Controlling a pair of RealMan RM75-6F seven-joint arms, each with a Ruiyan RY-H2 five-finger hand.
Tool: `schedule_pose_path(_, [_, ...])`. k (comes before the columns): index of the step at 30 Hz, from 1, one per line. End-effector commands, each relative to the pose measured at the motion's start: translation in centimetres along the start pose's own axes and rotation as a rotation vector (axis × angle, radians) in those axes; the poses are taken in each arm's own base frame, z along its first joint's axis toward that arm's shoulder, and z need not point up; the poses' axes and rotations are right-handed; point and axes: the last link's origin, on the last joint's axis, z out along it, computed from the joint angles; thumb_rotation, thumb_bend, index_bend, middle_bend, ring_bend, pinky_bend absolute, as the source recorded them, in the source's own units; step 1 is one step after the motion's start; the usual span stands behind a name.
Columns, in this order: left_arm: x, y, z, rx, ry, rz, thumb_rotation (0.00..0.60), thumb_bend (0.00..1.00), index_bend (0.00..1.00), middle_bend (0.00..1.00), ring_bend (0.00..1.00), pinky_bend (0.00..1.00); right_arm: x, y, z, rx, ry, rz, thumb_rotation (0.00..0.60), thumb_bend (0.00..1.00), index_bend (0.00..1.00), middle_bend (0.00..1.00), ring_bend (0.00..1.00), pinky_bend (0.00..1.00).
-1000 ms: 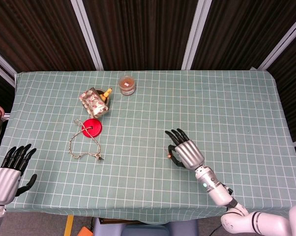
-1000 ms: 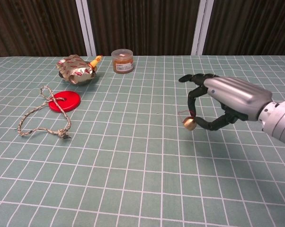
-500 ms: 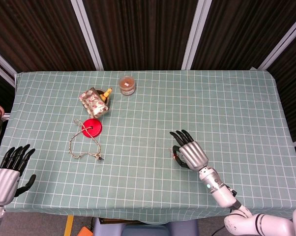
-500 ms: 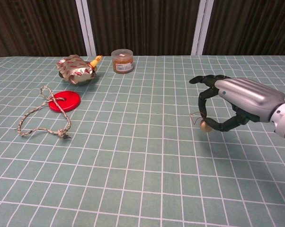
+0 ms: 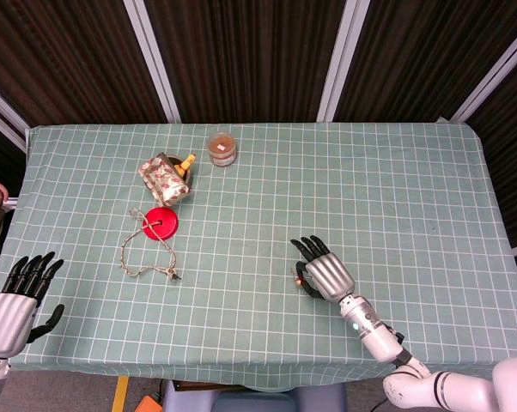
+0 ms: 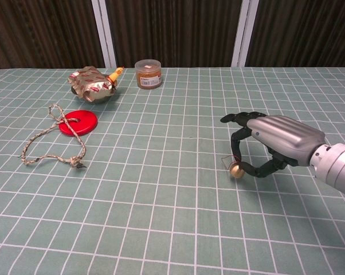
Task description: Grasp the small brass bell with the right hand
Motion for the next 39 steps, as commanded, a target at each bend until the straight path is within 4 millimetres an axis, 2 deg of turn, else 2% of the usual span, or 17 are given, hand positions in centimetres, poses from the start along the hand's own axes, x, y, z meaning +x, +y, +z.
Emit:
schedule_pose_path(1, [0.0,0.0,0.0,-0.001,0.001,0.0,0.6,0.39,0.0,0.0,0.0,0.0,-0.4,0.0,0.0,0.0,-0.01,-0.009,0.6,0.54,0.72,0.16,0.0,0.0])
schedule_pose_path(5, [0.1,-0.1,0.0,0.006,0.005,0.001,0.6,0.39,0.0,0.0,0.0,0.0,-0.7,0.2,-0.2,-0.007,-0.017,-0.016,0.6,0.54,0.69,0.16,0.0,0.0])
schedule_pose_path(10, [0.1,-0.1,0.0,0.01,0.005,0.0,0.6,0.4,0.0,0.0,0.0,0.0,-0.8,0.6,-0.6,-0.012,-0.037,-0.037,0.6,0.54,0.6,0.16,0.0,0.0])
schedule_pose_path(13, [0.1,-0.1,0.0,0.009,0.006,0.001,0.6,0.4,0.0,0.0,0.0,0.0,-0.6,0.8,-0.9,-0.013,-0.04,-0.049,0.6,0.54,0.49,0.15,0.0,0.0])
schedule_pose_path(17, [0.3,-0.1,-0.1,0.009,0.014,0.001,0.6,0.4,0.0,0.0,0.0,0.0,0.4,1.3,-2.2,-0.023,-0.019,-0.057,0.6,0.54,0.28,0.1,0.0,0.0])
schedule_pose_path(20, [0.4,-0.2,-0.2,0.01,0.022,0.0,0.6,0.4,0.0,0.0,0.0,0.0,2.5,2.2,-4.7,-0.051,0.053,-0.066,0.6,0.54,0.16,0.06,0.0,0.0])
schedule_pose_path(23, [0.6,-0.2,-0.3,0.012,0.033,0.003,0.6,0.4,0.0,0.0,0.0,0.0,5.1,3.9,-9.2,-0.137,0.128,-0.094,0.6,0.54,0.04,0.02,0.0,0.0])
schedule_pose_path(26, [0.6,-0.2,-0.3,0.017,0.038,0.007,0.6,0.39,0.0,0.0,0.0,0.0,7.4,6.1,-15.1,-0.298,0.187,-0.108,0.6,0.49,0.0,0.0,0.0,0.0])
schedule_pose_path(28, [0.5,-0.2,-0.3,0.027,0.036,0.015,0.6,0.39,0.0,0.0,0.0,0.0,8.3,7.6,-19.4,-0.427,0.233,-0.119,0.6,0.48,0.0,0.0,0.0,0.0])
schedule_pose_path(30, [0.4,-0.2,-0.4,0.039,0.023,0.023,0.6,0.39,0.0,0.0,0.0,0.0,8.5,8.7,-22.6,-0.534,0.289,-0.128,0.6,0.43,0.0,0.0,0.0,0.0])
schedule_pose_path(33, [0.3,-0.2,-0.2,0.049,0.012,0.027,0.6,0.4,0.0,0.0,0.0,0.0,9.0,9.8,-24.5,-0.587,0.305,-0.13,0.6,0.37,0.0,0.0,0.0,0.0])
schedule_pose_path(39, [0.2,0.5,0.2,0.041,0.015,0.035,0.6,0.4,0.0,0.0,0.0,0.0,9.7,10.3,-25.3,-0.601,0.337,-0.113,0.6,0.37,0.0,0.0,0.0,0.0])
